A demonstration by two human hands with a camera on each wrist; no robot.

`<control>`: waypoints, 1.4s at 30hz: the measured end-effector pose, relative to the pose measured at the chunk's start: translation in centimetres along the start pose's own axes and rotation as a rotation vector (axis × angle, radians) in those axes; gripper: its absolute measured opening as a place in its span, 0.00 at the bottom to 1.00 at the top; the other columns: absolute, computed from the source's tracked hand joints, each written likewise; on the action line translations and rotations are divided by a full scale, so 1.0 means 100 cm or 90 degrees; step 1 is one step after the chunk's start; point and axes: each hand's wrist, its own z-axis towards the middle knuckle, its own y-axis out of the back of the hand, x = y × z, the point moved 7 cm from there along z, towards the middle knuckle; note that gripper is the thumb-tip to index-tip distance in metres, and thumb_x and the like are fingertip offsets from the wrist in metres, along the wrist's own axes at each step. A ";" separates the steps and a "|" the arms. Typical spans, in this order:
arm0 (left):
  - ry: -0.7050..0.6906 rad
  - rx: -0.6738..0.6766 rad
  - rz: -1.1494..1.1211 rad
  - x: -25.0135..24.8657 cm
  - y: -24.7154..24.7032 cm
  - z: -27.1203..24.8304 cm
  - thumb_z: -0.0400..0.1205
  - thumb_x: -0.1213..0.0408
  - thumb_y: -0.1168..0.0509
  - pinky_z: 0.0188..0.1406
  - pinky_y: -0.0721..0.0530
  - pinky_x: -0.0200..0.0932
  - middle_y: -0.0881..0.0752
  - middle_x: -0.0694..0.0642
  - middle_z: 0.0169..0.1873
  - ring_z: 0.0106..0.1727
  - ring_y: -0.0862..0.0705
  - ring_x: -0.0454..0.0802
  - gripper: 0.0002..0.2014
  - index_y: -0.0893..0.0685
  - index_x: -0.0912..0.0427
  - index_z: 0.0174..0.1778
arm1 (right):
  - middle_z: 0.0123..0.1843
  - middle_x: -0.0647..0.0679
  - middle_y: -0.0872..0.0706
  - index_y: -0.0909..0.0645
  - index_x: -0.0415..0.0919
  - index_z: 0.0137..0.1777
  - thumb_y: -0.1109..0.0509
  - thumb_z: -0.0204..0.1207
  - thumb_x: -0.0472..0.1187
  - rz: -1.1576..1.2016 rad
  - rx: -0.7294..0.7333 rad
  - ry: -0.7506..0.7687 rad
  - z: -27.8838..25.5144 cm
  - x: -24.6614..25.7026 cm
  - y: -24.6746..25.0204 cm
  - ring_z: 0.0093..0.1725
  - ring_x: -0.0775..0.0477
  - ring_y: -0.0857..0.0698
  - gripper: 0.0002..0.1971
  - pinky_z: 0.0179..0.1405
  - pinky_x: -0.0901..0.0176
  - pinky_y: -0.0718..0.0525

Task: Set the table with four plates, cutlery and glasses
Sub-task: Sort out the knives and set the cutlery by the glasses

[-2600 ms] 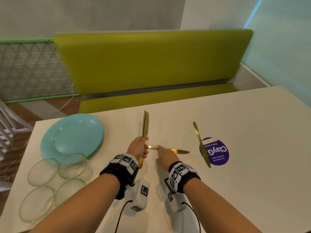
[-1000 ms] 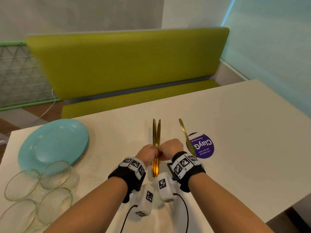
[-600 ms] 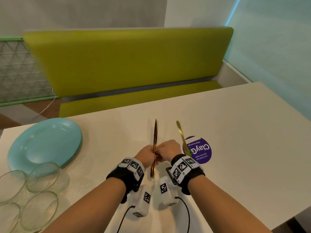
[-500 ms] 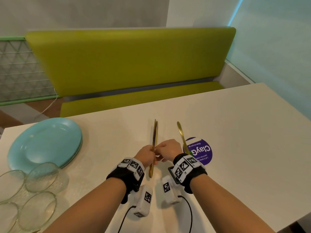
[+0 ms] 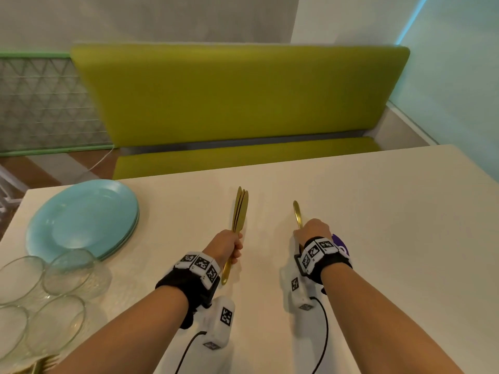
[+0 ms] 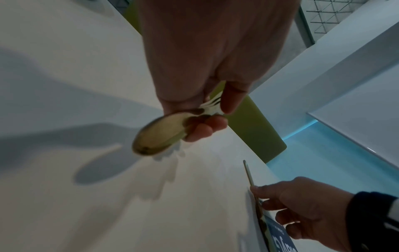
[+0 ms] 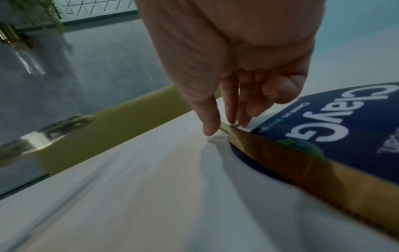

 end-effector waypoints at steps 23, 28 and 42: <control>-0.104 -0.053 0.234 0.002 0.053 -0.045 0.78 0.70 0.37 0.42 0.21 0.42 0.22 0.52 0.38 0.36 0.22 0.47 0.14 0.27 0.59 0.59 | 0.55 0.45 0.12 0.13 0.43 0.54 0.34 0.76 0.40 -0.299 0.115 0.366 -0.105 0.049 -0.015 0.56 0.44 0.15 0.11 0.49 0.58 0.19; -0.110 0.067 0.307 0.017 0.062 -0.082 0.74 0.70 0.32 0.39 0.21 0.36 0.22 0.52 0.41 0.40 0.21 0.46 0.21 0.27 0.59 0.63 | 0.60 0.42 0.18 0.14 0.45 0.57 0.37 0.79 0.38 -0.460 0.096 0.548 -0.198 0.075 -0.039 0.62 0.41 0.22 0.13 0.56 0.54 0.24; -0.118 0.283 0.455 0.120 0.125 -0.191 0.82 0.75 0.42 0.36 0.21 0.34 0.21 0.51 0.39 0.35 0.20 0.42 0.15 0.25 0.67 0.65 | 0.57 0.44 0.17 0.17 0.45 0.61 0.42 0.82 0.38 -0.496 0.026 0.649 -0.382 0.087 -0.122 0.61 0.42 0.24 0.14 0.56 0.51 0.30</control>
